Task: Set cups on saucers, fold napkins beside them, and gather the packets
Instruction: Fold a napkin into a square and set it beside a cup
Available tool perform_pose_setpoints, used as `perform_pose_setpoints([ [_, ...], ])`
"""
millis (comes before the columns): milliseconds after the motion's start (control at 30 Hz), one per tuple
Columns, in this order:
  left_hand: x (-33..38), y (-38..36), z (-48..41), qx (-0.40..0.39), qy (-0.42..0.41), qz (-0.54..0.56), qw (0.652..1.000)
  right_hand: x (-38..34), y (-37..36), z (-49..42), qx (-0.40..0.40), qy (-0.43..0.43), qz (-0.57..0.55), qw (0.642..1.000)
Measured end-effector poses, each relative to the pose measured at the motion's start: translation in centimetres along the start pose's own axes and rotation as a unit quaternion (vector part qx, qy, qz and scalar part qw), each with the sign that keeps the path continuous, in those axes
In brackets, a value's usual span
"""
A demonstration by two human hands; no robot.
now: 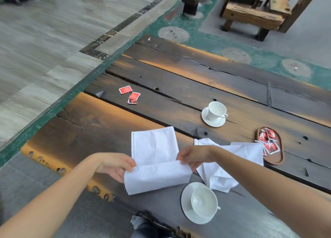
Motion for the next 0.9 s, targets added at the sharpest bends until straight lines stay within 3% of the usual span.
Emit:
perform_pose_setpoints([
  [200, 1.7, 2.7, -0.9, 0.213, -0.056, 0.014, 0.975, -3.1, 3.3, -1.3, 0.140, 0.066, -0.091, 0.984],
  [400, 2.5, 5.2, -3.6, 0.395, -0.113, -0.009, 0.911, -4.9, 5.5, -5.1, 0.291, 0.101, -0.228, 0.924],
  [700, 0.8, 8.1, -8.9, 0.436, -0.101, -0.087, 0.890, -4.3, 7.5, -11.0, 0.362, 0.074, -0.271, 0.889],
  [900, -0.6, 9.5, -11.6, 0.426, -0.088, -0.140, 0.889, -4.4, 8.3, -13.2, 0.405, 0.069, -0.222, 0.884],
])
Point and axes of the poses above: each hand's wrist, its own z-axis away from the middle knuckle, its own y-axis out of the back of the hand, x = y × z, the point moved 3 cm from there along -z, towards the middle knuckle, and after that the axes turned 14 degrees about -y, right-handed, at the moved point
